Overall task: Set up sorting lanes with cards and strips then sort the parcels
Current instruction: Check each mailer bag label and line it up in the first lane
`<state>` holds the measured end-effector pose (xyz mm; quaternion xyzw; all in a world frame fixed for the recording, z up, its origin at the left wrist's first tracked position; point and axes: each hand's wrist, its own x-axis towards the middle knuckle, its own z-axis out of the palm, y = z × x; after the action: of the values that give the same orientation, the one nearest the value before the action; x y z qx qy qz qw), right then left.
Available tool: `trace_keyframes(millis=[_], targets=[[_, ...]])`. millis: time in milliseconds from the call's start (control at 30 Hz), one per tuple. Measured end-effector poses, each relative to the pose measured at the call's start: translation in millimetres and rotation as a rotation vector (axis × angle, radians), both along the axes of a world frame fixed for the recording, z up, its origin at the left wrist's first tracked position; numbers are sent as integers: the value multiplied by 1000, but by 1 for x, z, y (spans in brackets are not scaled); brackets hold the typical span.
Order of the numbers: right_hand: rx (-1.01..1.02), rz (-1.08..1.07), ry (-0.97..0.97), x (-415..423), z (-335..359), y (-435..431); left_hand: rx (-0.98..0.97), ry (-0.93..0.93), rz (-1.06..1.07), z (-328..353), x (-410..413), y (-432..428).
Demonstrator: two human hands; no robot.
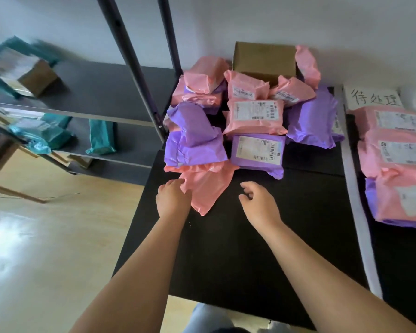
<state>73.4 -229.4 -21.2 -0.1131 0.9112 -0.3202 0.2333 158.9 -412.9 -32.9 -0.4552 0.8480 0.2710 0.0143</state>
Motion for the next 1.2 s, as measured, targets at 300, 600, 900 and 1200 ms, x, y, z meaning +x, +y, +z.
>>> trace_keyframes(millis=[300, 600, 900, 1200], targets=[[82, -76, -4, 8, -7, -21, -129, -90, -292, -27, 4, -15], [111, -9, 19, 12, -6, -14, -116, -30, -277, -18, 22, 17], [5, 114, 226, 9, 26, 23, 18, 226, 54, 30, 33, 57], [-116, 231, 566, -3, 81, 77, 227, 405, 156, 104, 13, 97]])
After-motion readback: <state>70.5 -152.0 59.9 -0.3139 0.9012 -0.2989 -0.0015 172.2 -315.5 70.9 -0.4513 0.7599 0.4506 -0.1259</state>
